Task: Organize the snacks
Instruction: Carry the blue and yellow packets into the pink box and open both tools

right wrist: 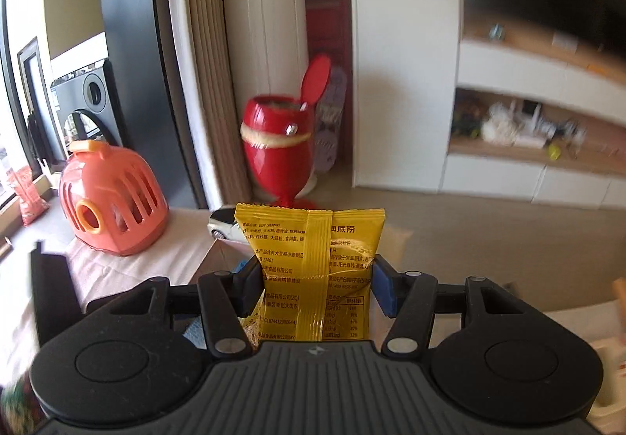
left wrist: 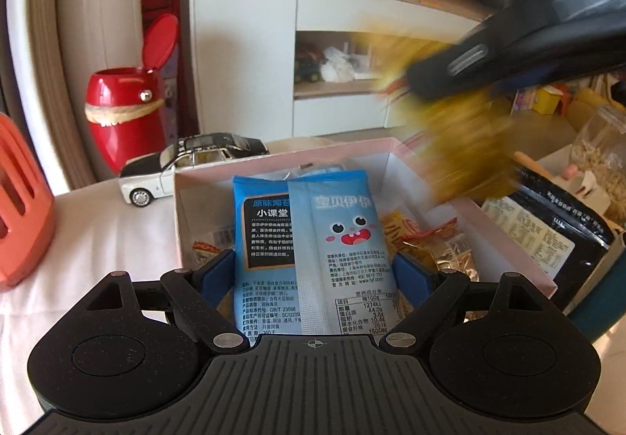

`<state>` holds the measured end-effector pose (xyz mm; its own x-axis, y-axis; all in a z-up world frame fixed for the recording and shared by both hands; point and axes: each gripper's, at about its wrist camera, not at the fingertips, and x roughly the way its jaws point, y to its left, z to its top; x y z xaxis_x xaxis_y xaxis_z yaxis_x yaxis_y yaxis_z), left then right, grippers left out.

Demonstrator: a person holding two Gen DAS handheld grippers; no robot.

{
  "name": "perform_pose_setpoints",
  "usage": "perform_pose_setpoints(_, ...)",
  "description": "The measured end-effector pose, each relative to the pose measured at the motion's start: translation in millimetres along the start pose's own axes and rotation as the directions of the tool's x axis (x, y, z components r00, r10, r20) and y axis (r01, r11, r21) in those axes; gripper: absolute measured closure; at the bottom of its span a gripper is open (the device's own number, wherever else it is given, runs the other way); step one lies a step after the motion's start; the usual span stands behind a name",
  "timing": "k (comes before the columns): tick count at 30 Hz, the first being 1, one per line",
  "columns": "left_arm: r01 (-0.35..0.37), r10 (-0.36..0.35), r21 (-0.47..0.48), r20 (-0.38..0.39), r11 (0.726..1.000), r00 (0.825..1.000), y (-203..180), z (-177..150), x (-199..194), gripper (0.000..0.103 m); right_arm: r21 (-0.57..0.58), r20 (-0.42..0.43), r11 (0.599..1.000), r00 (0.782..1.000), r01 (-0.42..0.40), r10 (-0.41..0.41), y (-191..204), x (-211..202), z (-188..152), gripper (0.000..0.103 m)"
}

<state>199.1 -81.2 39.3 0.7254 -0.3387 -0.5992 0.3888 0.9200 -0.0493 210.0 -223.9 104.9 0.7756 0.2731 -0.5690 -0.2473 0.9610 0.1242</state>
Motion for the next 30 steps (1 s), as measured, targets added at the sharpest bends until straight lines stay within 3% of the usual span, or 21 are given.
perform_pose_setpoints(5, 0.014, -0.016, 0.026, 0.075, 1.0, 0.997, 14, -3, -17, 0.016, 0.052, -0.157, 0.999, 0.987, -0.003, 0.011, -7, 76, -18, 0.047)
perform_pose_setpoints(7, 0.0, -0.003, 0.041, 0.09, 0.999, 0.996, 15, -3, -22, 0.017, 0.099, -0.167, 0.995, 0.985, -0.032, 0.048, -17, 86, -23, 0.046)
perform_pose_setpoints(10, 0.024, -0.022, -0.022, 0.102, 0.999, 0.995, 24, -3, -38, 0.018, 0.135, -0.165, 0.989, 0.983, -0.055, 0.077, -26, 86, -26, 0.047)
perform_pose_setpoints(12, 0.057, -0.048, -0.083, 0.099, 0.995, 0.994, 30, -2, -47, 0.027, 0.129, -0.163, 0.991, 0.985, -0.042, 0.063, -27, 84, -29, 0.047)
perform_pose_setpoints(14, 0.096, -0.088, -0.109, 0.076, 0.989, 0.993, 31, -3, -50, 0.052, 0.133, -0.159, 0.991, 0.986, -0.028, 0.049, -28, 85, -28, 0.047)
perform_pose_setpoints(17, 0.095, -0.093, -0.074, 0.027, 0.993, 0.995, 23, -6, -41, 0.065, 0.141, -0.149, 0.99, 0.989, -0.001, 0.022, -25, 85, -30, 0.047)
perform_pose_setpoints(20, 0.059, -0.059, -0.027, 0.024, 0.998, 0.998, 12, -10, -37, 0.065, 0.071, -0.11, 0.994, 0.992, 0.077, -0.069, -12, 76, -32, 0.047)
perform_pose_setpoints(22, 0.079, -0.078, -0.032, 0.026, 0.996, 0.997, 10, -7, -35, 0.065, 0.03, -0.094, 0.993, 0.99, 0.112, -0.109, -7, 73, -32, 0.047)
perform_pose_setpoints(25, 0.085, -0.085, 0.0, 0.023, 0.996, 0.996, -1, -4, -31, 0.065, 0.03, -0.1, 0.994, 0.989, 0.109, -0.106, -11, 73, -32, 0.047)
perform_pose_setpoints(30, -0.012, 0.01, 0.107, 0.014, 0.994, 1.0, -15, -4, -17, 0.064, 0.068, -0.09, 0.996, 0.995, 0.059, -0.053, -21, 65, -31, 0.045)
